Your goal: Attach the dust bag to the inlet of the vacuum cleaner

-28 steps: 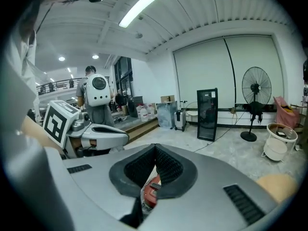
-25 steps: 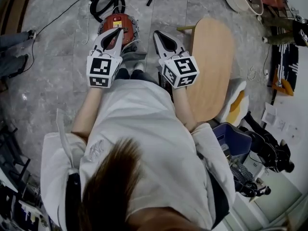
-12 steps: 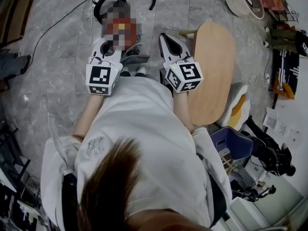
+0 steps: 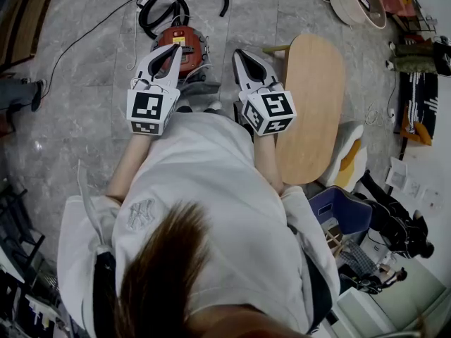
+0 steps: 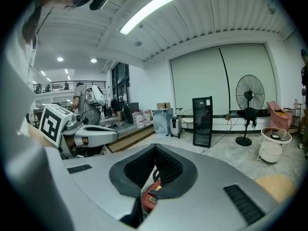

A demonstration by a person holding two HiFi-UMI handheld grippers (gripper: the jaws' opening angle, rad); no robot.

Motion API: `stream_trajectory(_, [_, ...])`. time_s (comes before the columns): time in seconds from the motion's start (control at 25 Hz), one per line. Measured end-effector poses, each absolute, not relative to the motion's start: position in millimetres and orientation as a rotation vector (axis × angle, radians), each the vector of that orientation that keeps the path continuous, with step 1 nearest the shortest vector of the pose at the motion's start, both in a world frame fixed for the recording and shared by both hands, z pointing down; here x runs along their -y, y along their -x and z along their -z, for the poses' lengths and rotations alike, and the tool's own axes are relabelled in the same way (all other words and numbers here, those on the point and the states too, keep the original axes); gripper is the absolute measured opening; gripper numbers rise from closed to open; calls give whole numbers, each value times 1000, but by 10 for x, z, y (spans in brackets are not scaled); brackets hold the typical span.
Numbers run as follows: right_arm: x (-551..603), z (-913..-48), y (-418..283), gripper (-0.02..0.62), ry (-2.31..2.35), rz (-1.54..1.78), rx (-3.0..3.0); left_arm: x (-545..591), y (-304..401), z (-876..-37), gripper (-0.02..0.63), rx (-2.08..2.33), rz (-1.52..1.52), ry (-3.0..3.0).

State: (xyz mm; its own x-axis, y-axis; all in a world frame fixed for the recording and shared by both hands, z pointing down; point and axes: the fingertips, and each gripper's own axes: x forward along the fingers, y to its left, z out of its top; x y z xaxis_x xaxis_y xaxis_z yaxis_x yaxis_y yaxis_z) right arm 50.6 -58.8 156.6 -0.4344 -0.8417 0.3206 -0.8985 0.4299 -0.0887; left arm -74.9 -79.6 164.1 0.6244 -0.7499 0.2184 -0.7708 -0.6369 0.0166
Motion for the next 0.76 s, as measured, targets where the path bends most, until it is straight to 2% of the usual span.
stream_trajectory(0.76, [567,-1694,-827,0,-1569,-370,2364,800,468,-1751,18,1164,-313,-2780])
